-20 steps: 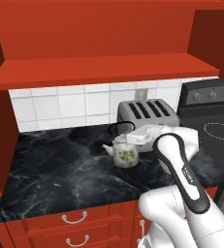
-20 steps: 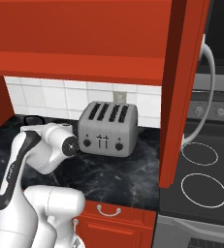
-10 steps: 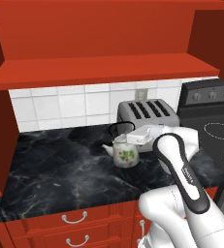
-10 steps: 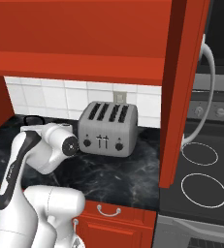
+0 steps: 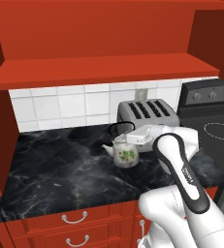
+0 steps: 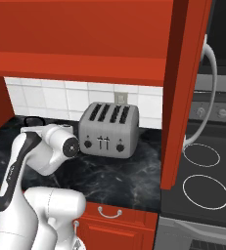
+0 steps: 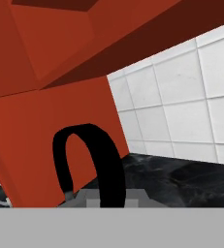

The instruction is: Open the cabinet, pick the kettle from the cabinet, and place it in the sink.

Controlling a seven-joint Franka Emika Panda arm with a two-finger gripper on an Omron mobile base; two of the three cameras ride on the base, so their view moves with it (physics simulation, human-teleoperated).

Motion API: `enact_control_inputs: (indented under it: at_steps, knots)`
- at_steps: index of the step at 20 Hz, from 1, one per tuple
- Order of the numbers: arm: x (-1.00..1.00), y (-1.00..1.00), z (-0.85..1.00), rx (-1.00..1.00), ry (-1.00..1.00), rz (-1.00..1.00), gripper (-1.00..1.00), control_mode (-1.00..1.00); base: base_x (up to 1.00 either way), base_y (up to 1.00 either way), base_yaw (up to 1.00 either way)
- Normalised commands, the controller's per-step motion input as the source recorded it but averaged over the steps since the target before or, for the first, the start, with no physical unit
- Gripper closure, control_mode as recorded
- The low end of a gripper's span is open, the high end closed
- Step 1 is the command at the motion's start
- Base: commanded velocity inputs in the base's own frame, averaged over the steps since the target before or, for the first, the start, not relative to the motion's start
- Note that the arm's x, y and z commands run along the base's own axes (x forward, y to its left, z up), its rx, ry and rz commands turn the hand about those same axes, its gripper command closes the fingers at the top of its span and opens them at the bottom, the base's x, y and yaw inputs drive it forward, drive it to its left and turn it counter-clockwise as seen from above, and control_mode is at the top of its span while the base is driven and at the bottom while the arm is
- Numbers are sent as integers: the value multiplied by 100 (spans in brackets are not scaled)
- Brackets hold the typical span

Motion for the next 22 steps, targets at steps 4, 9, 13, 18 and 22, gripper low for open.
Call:
enact_control_inputs:
  at_steps: [4, 9, 13, 18, 22]
  knots:
    - [0, 0, 0, 0, 0, 0, 100, -100, 0, 0, 0]
    - [0, 0, 0, 0, 0, 0, 100, 100, 0, 0, 0]
    - [0, 0, 0, 0, 0, 0, 100, 100, 0, 0, 0]
    - [0, 0, 0, 0, 0, 0, 100, 100, 0, 0, 0]
    - [0, 0, 0, 0, 0, 0, 100, 100, 0, 0, 0]
